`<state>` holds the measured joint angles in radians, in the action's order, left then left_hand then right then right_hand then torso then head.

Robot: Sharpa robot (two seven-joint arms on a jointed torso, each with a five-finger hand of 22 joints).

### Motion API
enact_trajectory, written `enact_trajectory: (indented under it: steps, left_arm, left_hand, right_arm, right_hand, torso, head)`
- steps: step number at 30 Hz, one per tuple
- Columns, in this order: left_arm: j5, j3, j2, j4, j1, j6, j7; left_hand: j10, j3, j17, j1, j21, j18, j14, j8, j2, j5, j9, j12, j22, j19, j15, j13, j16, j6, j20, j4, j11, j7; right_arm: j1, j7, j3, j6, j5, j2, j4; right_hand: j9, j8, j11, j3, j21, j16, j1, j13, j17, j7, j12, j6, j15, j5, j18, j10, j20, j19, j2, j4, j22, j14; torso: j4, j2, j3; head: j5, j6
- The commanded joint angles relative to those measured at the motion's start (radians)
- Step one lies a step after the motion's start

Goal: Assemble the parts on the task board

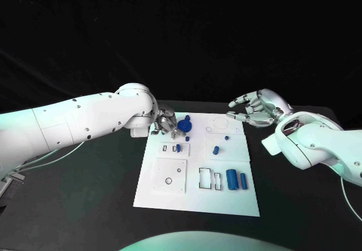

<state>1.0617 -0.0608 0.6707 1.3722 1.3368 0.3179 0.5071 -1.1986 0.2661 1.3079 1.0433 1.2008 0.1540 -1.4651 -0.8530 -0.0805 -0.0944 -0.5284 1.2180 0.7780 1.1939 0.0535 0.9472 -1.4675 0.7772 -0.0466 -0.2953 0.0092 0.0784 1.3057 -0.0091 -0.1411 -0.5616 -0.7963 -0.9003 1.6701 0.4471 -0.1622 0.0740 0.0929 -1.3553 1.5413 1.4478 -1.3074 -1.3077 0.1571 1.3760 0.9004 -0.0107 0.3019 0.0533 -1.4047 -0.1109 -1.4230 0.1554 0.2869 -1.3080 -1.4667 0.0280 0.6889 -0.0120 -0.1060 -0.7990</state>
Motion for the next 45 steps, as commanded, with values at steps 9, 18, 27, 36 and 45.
enact_trajectory:
  steps: [9, 18, 27, 36, 45]
  left_arm:
    - [-0.001, -0.006, -0.034, -0.031, 0.0, 0.108, 0.022]
    - [-0.004, -0.011, -0.043, -0.037, -0.004, 0.132, 0.025]
    - [-0.012, -0.014, -0.05, -0.04, -0.01, 0.15, 0.027]
    - [-0.018, -0.018, -0.052, -0.043, -0.014, 0.159, 0.028]
    - [-0.032, -0.019, -0.053, -0.044, -0.016, 0.157, 0.027]
  left_hand:
    - [0.023, -0.016, 0.0, -0.011, 0.009, -0.012, -0.033, 0.027, 0.008, -0.001, 0.007, -0.016, 0.005, -0.005, -0.004, -0.019, 0.006, -0.025, -0.006, 0.001, 0.005, 0.009]
    - [0.032, -0.017, -0.001, -0.004, 0.012, -0.013, -0.032, 0.037, 0.013, -0.004, 0.011, -0.024, 0.009, -0.006, -0.007, -0.032, 0.007, -0.029, -0.008, 0.002, 0.008, 0.012]
    - [0.034, -0.014, -0.002, 0.014, 0.015, -0.013, -0.031, 0.044, 0.019, -0.007, 0.013, -0.026, 0.013, -0.007, -0.01, -0.034, 0.008, -0.025, -0.011, 0.003, 0.01, 0.014]
    - [0.036, -0.011, -0.002, 0.027, 0.017, -0.013, -0.03, 0.048, 0.023, -0.008, 0.014, -0.028, 0.015, -0.008, -0.01, -0.038, 0.008, -0.02, -0.012, 0.004, 0.011, 0.014]
    - [0.034, 0.005, -0.001, 0.062, 0.022, -0.013, -0.031, 0.057, 0.038, -0.009, 0.016, -0.029, 0.021, -0.01, -0.011, -0.039, 0.007, -0.011, -0.014, 0.005, 0.011, 0.014]
  right_arm:
    - [0.0, -0.012, 0.0, 0.019, -0.015, 0.005, -0.004]
    - [0.0, -0.012, 0.0, 0.02, -0.016, 0.007, -0.007]
    - [0.0, -0.012, 0.0, 0.022, -0.016, 0.012, -0.014]
    - [0.0, -0.014, -0.001, 0.024, -0.016, 0.014, -0.017]
    - [-0.001, -0.017, -0.001, 0.027, -0.016, 0.016, -0.022]
  right_hand:
    - [0.001, -0.004, 0.0, 0.005, 0.006, -0.007, -0.003, -0.038, -0.143, 0.001, -0.004, 0.003, 0.008, 0.0, 0.009, 0.007, 0.001, 0.005, 0.0, 0.0, -0.083, -0.076]
    - [0.001, -0.004, 0.0, 0.005, 0.01, -0.008, -0.004, -0.035, -0.139, 0.001, -0.006, 0.0, 0.008, 0.0, 0.01, 0.01, 0.001, 0.007, 0.0, 0.0, -0.08, -0.075]
    - [0.001, -0.004, 0.0, 0.005, 0.01, -0.008, -0.004, -0.035, -0.139, 0.001, -0.006, 0.0, 0.008, 0.0, 0.01, 0.01, 0.001, 0.007, 0.0, 0.0, -0.08, -0.075]
    - [0.001, -0.005, 0.0, 0.006, 0.012, -0.009, -0.005, -0.034, -0.137, 0.001, -0.007, -0.001, 0.008, 0.0, 0.01, 0.011, 0.001, 0.008, -0.001, 0.001, -0.078, -0.074]
    - [0.001, -0.005, 0.0, 0.007, 0.014, -0.009, -0.006, -0.034, -0.136, 0.001, -0.008, -0.002, 0.008, 0.0, 0.011, 0.011, 0.002, 0.01, -0.001, 0.0, -0.077, -0.074]
  torso:
    - [-0.0008, 0.001, 0.0007]
    - [-0.0002, 0.0, 0.0009]
    - [-0.0013, 0.0, 0.0003]
    - [-0.0005, 0.0, -0.0001]
    - [-0.0005, 0.0, -0.0003]
  head:
    - [0.002, -0.008]
    - [0.002, -0.013]
    - [0.002, -0.016]
    - [0.002, -0.019]
    - [0.003, -0.022]
